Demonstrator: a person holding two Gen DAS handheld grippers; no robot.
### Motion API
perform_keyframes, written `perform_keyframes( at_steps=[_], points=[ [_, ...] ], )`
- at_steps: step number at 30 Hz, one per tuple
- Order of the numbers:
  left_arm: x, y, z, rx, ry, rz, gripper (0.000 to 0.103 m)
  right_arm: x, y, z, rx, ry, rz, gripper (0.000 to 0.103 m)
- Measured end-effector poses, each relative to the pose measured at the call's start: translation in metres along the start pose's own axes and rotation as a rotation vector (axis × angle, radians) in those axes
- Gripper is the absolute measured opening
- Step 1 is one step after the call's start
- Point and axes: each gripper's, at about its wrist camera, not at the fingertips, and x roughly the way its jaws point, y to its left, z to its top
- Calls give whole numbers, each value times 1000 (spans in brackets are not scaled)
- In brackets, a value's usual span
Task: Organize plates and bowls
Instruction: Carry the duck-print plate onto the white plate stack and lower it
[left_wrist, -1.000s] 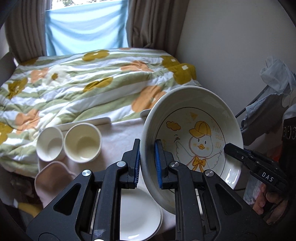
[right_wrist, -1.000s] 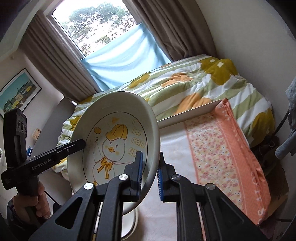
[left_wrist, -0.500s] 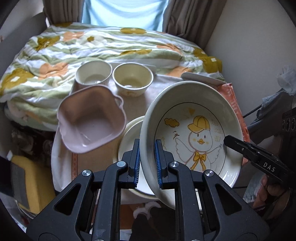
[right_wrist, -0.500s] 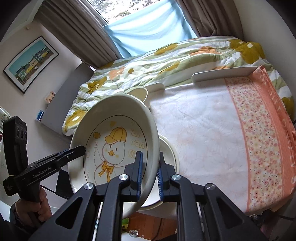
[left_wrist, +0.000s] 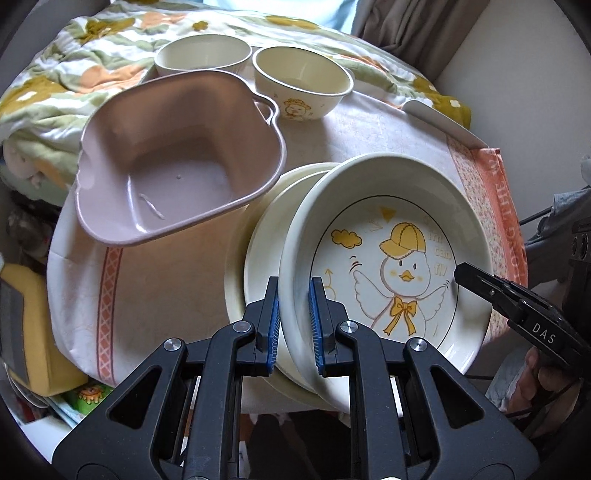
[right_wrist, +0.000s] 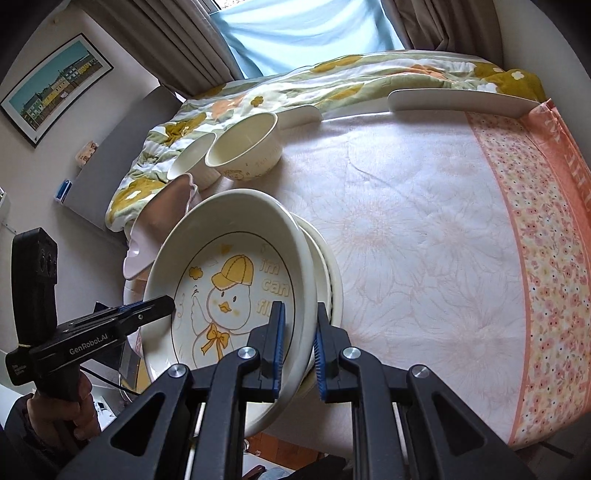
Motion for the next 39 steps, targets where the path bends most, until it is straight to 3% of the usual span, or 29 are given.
perform_keyframes(
  at_steps=[8,18,25,31,34,39],
  points=[
    [17,5,3,-18,16,24,14,11,-4,4,-10,6,13,13],
    [22,-11,3,59,-3,138,14,10,-4,6,-36,5,5,13],
    [24,-43,-6,221,-52,363,16,12,-1,5,-62,4,-7,13],
    [25,-52,-9,263,-65,441,17,12,-2,5,-73,-1,-15,13],
    [25,-63,-15,336,-94,547,17,13,-1,4,-81,2,-23,13],
    [23,-58,-16,326,-97,539,17,14,2,4,-95,0,-34,13]
  ],
)
